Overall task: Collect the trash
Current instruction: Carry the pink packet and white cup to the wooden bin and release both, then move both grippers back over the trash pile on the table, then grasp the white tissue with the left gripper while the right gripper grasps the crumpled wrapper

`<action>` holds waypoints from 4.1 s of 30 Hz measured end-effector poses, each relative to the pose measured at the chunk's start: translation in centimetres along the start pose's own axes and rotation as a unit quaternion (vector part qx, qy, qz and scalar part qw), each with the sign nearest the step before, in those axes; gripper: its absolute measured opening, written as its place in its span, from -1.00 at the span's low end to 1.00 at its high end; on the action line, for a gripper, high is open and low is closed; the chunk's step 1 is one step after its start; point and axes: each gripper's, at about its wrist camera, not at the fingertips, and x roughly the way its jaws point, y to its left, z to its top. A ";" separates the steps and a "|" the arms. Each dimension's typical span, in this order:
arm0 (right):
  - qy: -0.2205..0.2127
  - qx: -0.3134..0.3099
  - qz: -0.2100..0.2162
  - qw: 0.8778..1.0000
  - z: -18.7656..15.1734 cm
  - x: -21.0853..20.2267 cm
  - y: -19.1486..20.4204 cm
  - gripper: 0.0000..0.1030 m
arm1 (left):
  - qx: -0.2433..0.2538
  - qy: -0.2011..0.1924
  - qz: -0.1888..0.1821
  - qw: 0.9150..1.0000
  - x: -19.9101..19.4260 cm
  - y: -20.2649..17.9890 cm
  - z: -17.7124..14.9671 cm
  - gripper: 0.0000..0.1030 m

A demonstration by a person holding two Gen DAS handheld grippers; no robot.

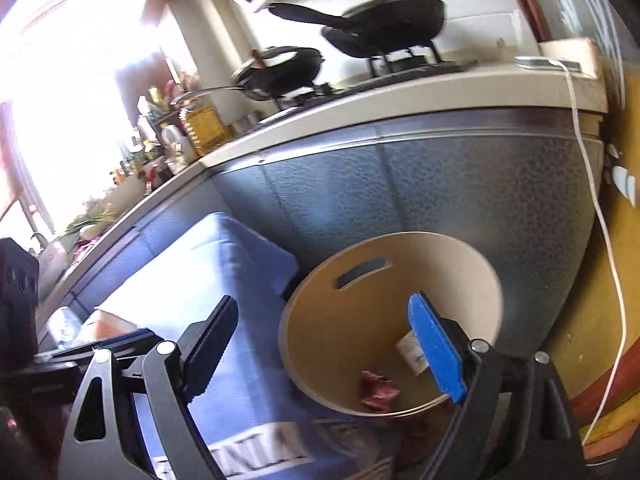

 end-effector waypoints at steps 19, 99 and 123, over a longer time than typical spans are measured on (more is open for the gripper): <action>0.199 -0.178 0.221 0.938 -11.6 3.3 24.3 0.23 | -0.185 -0.053 0.243 0.951 -19.2 16.3 -18.3 0.04; 0.350 -0.124 0.342 0.863 -13.7 8.3 28.7 -0.79 | -0.276 -0.027 0.184 0.943 -23.8 22.5 -22.2 -0.96; 0.358 -0.097 0.398 0.839 -13.1 7.5 26.0 -0.77 | -0.190 -0.012 0.219 0.957 -23.3 19.5 -20.2 -0.85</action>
